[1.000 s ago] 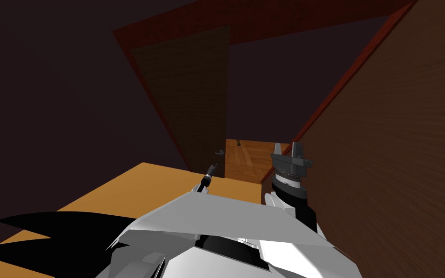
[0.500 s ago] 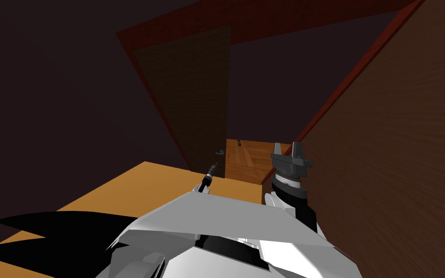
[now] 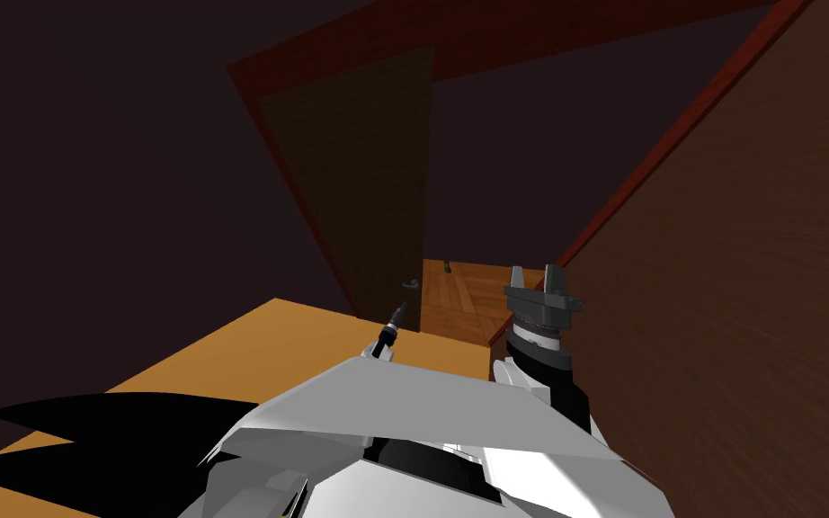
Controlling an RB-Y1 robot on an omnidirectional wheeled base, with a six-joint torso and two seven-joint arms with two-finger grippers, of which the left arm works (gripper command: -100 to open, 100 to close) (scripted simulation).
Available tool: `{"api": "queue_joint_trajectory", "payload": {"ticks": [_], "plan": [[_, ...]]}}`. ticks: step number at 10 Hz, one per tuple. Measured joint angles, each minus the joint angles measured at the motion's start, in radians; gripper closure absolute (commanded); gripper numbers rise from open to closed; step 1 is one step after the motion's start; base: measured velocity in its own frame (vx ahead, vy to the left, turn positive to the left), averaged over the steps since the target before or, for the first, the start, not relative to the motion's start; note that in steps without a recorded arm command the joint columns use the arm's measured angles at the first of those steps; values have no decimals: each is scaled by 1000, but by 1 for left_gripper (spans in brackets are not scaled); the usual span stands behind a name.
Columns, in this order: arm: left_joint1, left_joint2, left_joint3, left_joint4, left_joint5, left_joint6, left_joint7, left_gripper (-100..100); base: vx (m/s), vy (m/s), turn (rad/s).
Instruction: Pull the door open
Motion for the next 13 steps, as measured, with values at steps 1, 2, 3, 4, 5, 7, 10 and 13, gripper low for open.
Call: {"api": "queue_joint_trajectory", "payload": {"ticks": [1,2,3,4,5,7,10,13], "plan": [[1,-2,-1,-4,4,3,22,-100,7,-10,33],[-4,-6,-2,1,10,4,49,-100,13,-12,70],[-9,-10,-2,6,17,4,78,-100,10,-11,30],[-12,-13,-2,10,21,3,98,-100,8,-9,41],[-14,-17,-3,13,26,2,120,-100,12,-14,77],[-19,-26,-5,14,39,6,177,-100,16,-16,46],[-32,-37,-5,30,52,3,242,-100,18,-16,61],[-42,-50,-6,39,67,2,317,-100,29,-27,58]]}}
